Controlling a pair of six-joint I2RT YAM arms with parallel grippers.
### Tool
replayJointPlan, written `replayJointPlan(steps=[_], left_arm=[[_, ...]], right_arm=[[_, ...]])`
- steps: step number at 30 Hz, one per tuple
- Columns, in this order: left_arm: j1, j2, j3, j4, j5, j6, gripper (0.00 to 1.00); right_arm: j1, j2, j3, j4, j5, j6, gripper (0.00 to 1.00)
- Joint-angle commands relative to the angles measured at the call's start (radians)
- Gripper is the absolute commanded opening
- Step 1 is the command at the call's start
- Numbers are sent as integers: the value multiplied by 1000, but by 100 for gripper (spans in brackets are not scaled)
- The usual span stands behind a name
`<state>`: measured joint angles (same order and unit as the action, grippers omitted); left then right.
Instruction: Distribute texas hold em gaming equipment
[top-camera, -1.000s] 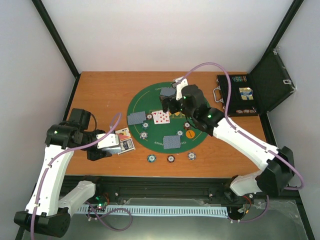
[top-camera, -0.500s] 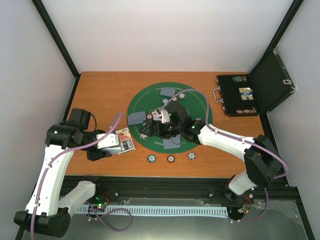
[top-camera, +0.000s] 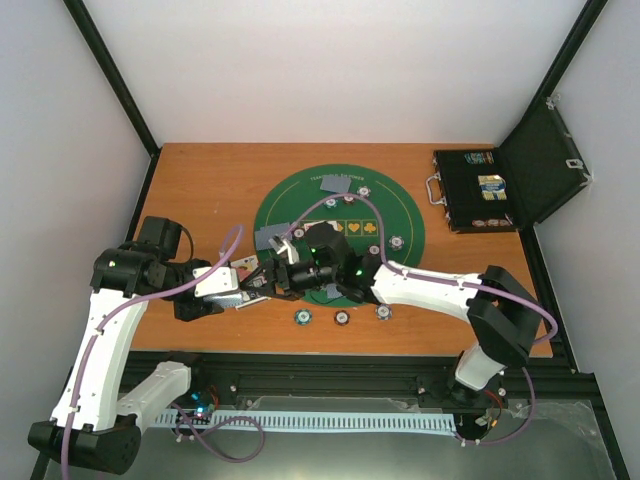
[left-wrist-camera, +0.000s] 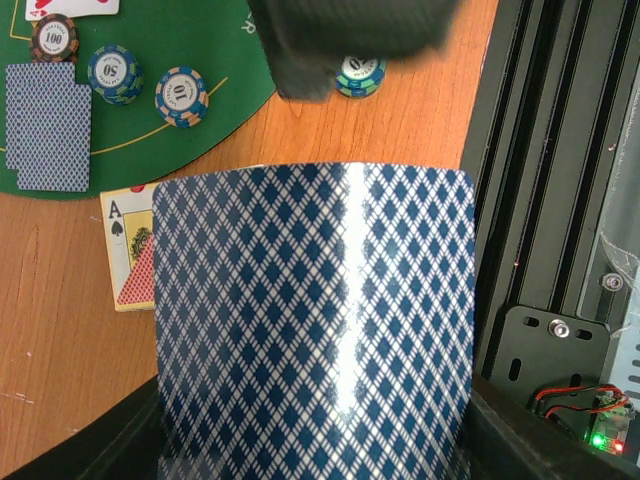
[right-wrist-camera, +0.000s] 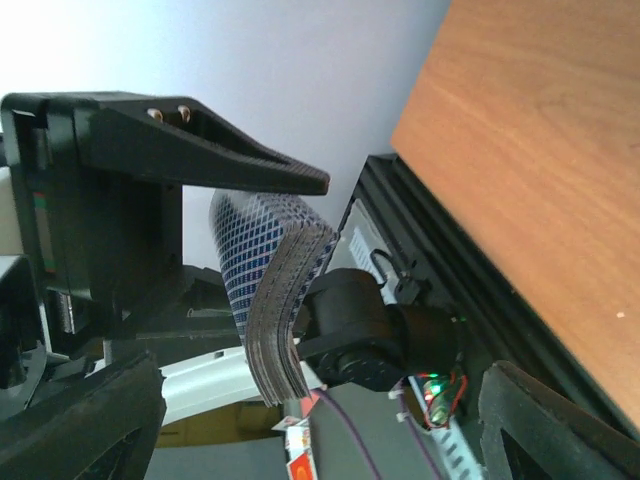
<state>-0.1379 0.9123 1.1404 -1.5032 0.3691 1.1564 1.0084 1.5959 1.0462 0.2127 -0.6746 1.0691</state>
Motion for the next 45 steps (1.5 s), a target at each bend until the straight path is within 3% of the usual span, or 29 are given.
replayJointPlan(steps=[1,19,27,33,45], left_arm=[[0,-4,20,7,11,6,5],[0,3,21,12,23,6,5],[-1,3,23,14,19,10,5],[-1,6,29,13,29,9,5],[-1,9,36,6,27,6,4]], right_arm=[[37,35,48,64,-29,39,83],[96,179,137,225,-59,149,75],[92,248,160,218,-77,163,69],[65,261,108,219,-72,181,56],[26,203,14,192,-46,170,42]])
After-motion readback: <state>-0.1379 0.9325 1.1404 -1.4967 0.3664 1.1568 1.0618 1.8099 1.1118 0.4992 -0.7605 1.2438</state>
